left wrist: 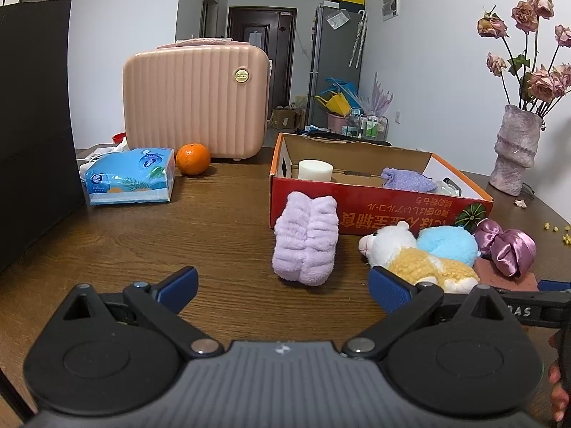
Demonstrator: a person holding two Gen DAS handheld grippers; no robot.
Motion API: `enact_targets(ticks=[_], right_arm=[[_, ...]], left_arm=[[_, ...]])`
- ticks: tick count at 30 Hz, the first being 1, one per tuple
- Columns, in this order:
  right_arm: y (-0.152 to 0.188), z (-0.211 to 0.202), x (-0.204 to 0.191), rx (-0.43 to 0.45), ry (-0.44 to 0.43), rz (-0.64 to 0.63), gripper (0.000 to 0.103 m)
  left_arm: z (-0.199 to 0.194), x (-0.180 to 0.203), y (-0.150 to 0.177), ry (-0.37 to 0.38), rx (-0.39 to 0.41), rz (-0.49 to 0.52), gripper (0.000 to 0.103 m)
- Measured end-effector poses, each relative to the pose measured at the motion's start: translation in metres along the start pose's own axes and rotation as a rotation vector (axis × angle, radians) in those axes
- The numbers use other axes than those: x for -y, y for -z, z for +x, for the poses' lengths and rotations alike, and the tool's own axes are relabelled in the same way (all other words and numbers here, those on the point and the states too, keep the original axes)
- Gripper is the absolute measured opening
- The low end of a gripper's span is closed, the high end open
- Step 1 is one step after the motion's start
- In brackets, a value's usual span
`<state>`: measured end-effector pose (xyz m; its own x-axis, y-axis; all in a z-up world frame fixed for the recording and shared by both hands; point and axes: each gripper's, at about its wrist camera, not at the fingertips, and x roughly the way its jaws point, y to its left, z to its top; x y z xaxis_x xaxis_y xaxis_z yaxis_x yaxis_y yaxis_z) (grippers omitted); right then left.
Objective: Organize soft objects
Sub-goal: 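Grasp the pink rectangular sponge with the right tool and lift it, then close the left tool on the white wedge sponge while the right tool holds the pink sponge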
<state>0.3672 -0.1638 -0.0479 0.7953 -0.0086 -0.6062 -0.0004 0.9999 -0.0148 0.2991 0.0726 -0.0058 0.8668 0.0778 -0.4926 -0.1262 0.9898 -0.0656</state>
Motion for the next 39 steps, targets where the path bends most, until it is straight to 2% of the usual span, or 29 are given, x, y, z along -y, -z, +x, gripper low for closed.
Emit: enact_targets(ticks=[4, 10, 21, 29, 39], right_arm=[[0.001, 0.006, -0.008, -0.009, 0.04, -0.033, 0.103], [0.001, 0.009, -0.003, -0.01, 0.04, -0.022, 0.103], [0.001, 0.004, 0.018, -0.011, -0.071, -0.02, 0.098], [-0.001, -0.013, 0.033, 0.062, -0.116, -0.004, 0.098], [-0.002, -0.042, 0.052, 0.19, -0.213, 0.043, 0.098]], left_arm=[[0.0, 0.0, 0.0, 0.002, -0.006, -0.003, 0.103], [0.002, 0.001, 0.002, 0.001, -0.016, 0.007, 0.103], [0.008, 0.004, 0.004, -0.024, -0.034, 0.017, 0.103], [0.013, 0.007, 0.007, -0.038, -0.045, 0.027, 0.103], [0.009, 0.021, 0.014, -0.027, -0.062, 0.042, 0.103]])
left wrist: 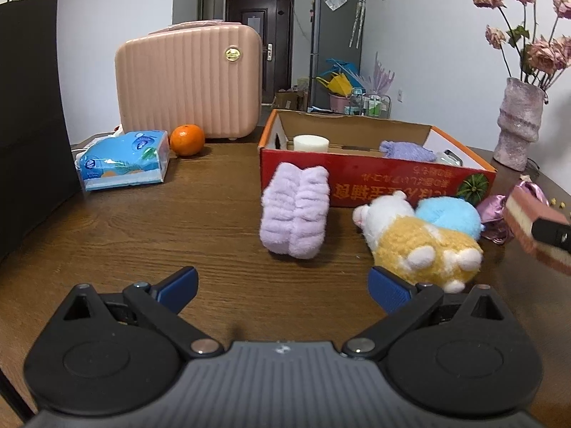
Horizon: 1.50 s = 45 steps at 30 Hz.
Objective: Organize soft objects
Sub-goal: 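Close the left tool on the white wedge sponge while the right tool holds the pink sponge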
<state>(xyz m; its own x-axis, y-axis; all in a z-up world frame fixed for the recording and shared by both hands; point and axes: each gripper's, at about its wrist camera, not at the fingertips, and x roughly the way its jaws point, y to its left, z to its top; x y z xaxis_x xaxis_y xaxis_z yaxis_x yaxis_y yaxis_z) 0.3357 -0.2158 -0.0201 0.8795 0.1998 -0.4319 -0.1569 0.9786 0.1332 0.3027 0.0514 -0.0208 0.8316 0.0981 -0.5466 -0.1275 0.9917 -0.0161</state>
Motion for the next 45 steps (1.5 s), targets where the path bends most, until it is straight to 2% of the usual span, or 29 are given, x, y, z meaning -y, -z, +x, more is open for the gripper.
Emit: enact_targets(ticks=[4, 21, 45], right_arm=[[0.0, -0.011, 0.003, 0.037, -0.02, 0.001, 0.098], [0.013, -0.043, 0.018, 0.092, -0.064, -0.03, 0.098], [0.039, -0.067, 0.027, 0.071, -0.063, -0.107, 0.098]], left_arm=[[-0.007, 0.008, 0.002, 0.013, -0.004, 0.0, 0.103], [-0.029, 0.056, 0.017, 0.038, -0.055, 0.051, 0.103], [-0.045, 0.098, 0.047, 0.059, -0.145, 0.079, 0.103]])
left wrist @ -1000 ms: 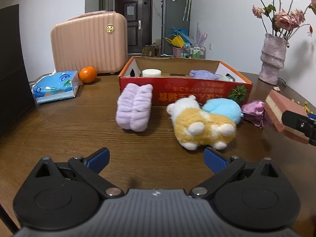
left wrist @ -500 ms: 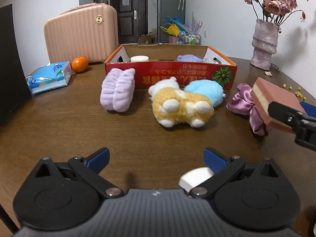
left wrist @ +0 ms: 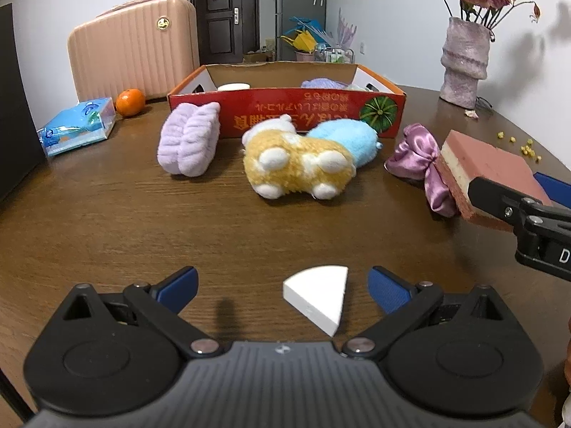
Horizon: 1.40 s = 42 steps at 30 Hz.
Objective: Organize soft objects
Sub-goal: 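Close the left tool on the white wedge sponge while the right tool holds the pink sponge, then carry the white wedge and pink sponge over the cardboard box with both tools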
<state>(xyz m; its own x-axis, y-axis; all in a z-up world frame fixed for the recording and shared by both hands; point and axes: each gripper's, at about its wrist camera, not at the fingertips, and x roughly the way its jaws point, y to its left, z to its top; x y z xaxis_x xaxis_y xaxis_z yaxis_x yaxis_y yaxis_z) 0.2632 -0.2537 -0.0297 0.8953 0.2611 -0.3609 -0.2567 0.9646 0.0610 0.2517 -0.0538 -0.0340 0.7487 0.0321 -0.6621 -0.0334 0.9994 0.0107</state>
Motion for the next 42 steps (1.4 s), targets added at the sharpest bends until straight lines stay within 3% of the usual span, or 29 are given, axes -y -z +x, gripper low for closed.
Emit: enact_targets(ticks=[5, 8, 17, 25, 27, 42], right_arm=[[0.003, -0.004, 0.002, -0.007, 0.009, -0.01, 0.098], [0.005, -0.006, 0.003, -0.013, 0.013, -0.022, 0.098], [0.009, -0.008, 0.001, -0.031, 0.014, -0.058, 0.098], [0.009, -0.007, 0.0, -0.035, 0.015, -0.066, 0.098], [0.009, -0.007, 0.0, -0.036, 0.015, -0.067, 0.098], [0.009, -0.004, -0.005, -0.046, 0.024, -0.079, 0.098]], left_arm=[[0.001, 0.006, 0.005, 0.003, -0.011, 0.017, 0.103], [0.002, 0.01, 0.007, 0.01, -0.014, 0.026, 0.097], [0.004, 0.014, 0.01, 0.038, -0.028, 0.035, 0.073], [0.005, 0.014, 0.012, 0.069, -0.027, 0.038, 0.038], [0.004, 0.013, 0.012, 0.078, -0.023, 0.034, 0.034], [-0.002, 0.007, 0.007, 0.082, 0.025, 0.032, 0.03]])
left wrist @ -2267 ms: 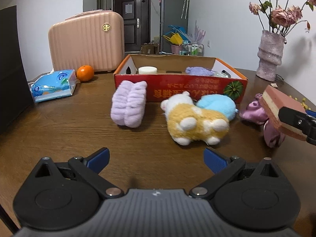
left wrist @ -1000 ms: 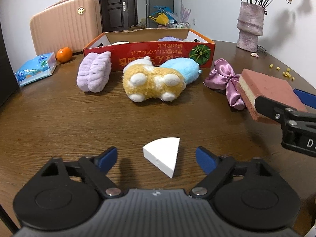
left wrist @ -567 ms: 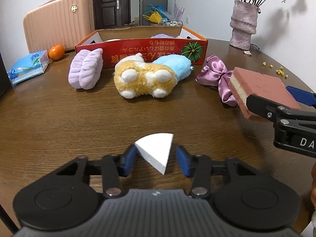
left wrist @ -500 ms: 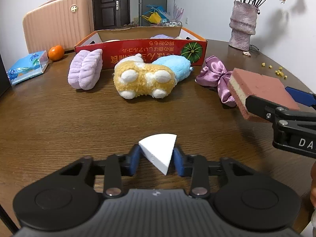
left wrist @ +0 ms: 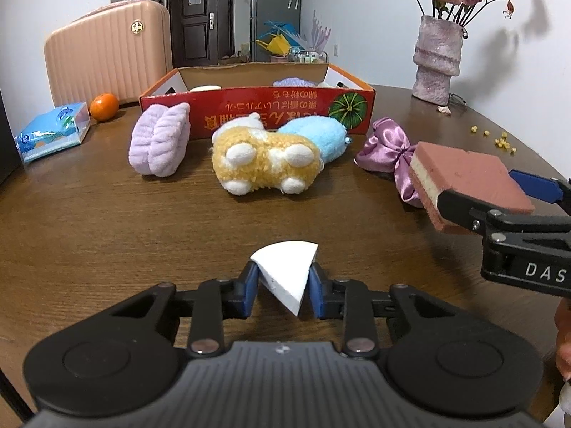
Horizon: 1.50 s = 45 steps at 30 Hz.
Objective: Organize soft objects
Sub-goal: 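Carry the white wedge and pink sponge over the cardboard box with both tools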
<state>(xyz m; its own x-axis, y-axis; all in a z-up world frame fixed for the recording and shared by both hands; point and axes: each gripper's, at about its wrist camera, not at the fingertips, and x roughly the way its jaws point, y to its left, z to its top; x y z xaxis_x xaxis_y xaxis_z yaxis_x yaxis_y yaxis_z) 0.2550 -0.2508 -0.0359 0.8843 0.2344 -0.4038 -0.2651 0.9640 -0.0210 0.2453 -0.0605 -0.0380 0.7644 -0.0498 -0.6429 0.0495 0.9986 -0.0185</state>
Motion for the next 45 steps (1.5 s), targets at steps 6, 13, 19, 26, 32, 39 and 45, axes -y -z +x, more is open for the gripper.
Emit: enact_targets(ticks=[6, 13, 19, 26, 32, 39, 45], right_arm=[[-0.003, 0.002, -0.006, -0.001, -0.004, -0.007, 0.098], [-0.01, 0.005, -0.012, 0.007, -0.004, -0.018, 0.098], [-0.019, 0.009, -0.017, 0.019, -0.001, -0.024, 0.098], [-0.032, 0.015, -0.024, 0.033, 0.005, -0.034, 0.098], [-0.044, 0.022, -0.028, 0.043, 0.011, -0.038, 0.098], [-0.059, 0.035, -0.035, 0.053, 0.014, -0.041, 0.098], [-0.074, 0.048, -0.041, 0.069, 0.017, -0.05, 0.099]], left_arm=[[-0.003, -0.005, -0.005, -0.006, 0.024, 0.001, 0.03], [-0.003, -0.013, -0.014, -0.012, 0.048, -0.002, 0.03], [-0.003, -0.021, -0.024, -0.015, 0.074, -0.005, 0.03], [-0.002, -0.029, -0.037, -0.009, 0.101, -0.001, 0.03], [0.0, -0.038, -0.051, 0.01, 0.125, -0.003, 0.03], [0.006, -0.05, -0.069, 0.009, 0.148, -0.011, 0.03], [0.01, -0.062, -0.091, 0.001, 0.189, -0.024, 0.03]])
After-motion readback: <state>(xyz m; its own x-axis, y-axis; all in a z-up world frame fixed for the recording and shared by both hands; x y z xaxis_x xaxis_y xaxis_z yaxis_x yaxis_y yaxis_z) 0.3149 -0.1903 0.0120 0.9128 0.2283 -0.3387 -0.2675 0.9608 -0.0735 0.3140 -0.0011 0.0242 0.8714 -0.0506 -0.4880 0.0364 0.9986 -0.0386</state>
